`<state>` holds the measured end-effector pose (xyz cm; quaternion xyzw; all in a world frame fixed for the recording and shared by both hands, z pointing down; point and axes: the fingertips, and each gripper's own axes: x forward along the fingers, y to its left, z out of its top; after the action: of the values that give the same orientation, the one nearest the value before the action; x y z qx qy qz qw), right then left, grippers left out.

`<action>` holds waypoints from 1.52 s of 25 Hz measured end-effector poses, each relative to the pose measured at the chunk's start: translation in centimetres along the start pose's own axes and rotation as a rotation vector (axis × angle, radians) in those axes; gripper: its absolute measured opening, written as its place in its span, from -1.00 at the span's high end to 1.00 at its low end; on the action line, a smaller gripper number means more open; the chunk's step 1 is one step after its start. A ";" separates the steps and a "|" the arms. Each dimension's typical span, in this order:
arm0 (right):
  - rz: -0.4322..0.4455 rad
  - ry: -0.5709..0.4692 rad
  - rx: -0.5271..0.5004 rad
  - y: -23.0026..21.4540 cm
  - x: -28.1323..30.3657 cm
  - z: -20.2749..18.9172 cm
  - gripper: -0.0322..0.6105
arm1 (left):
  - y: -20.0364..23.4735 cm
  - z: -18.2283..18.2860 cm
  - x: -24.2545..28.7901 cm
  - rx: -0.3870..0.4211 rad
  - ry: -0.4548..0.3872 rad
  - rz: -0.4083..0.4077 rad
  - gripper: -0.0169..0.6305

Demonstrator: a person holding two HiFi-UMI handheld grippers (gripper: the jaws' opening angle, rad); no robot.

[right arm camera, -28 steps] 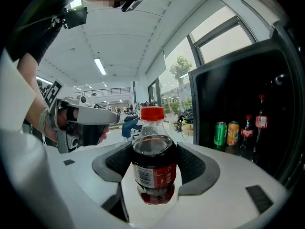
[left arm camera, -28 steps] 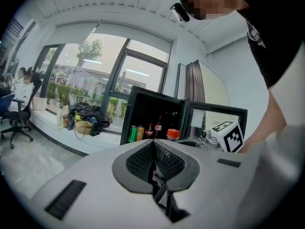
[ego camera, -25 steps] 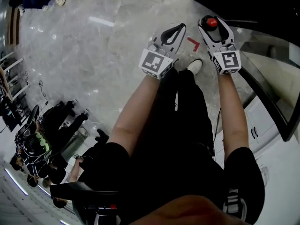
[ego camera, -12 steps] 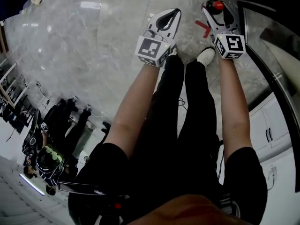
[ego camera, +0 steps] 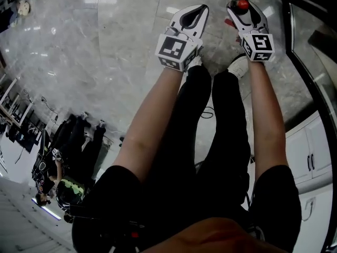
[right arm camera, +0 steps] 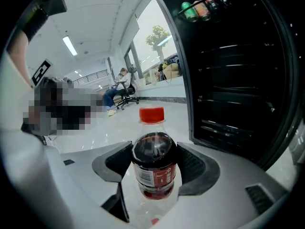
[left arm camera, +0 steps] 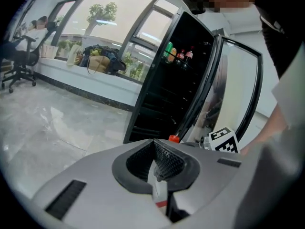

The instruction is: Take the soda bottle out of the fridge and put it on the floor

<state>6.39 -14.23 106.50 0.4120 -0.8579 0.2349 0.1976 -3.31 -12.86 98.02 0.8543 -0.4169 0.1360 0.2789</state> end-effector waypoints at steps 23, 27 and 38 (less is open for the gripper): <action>0.103 0.177 -0.129 -2.5 9.7 -16.5 -0.05 | 2.6 -7.3 6.7 0.111 0.080 -0.117 0.93; 0.133 0.214 -0.164 -1.3 8.6 -15.2 -0.05 | 1.8 -5.5 5.5 0.095 0.075 -0.101 0.93; 0.101 0.050 -0.093 1.9 -5.1 3.8 -0.05 | -5.1 8.3 -2.5 0.083 -0.003 -0.090 0.93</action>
<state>7.28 -12.17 100.27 0.3527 -0.8824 0.2146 0.2258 -0.82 -13.67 88.29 0.8833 -0.3724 0.1392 0.2484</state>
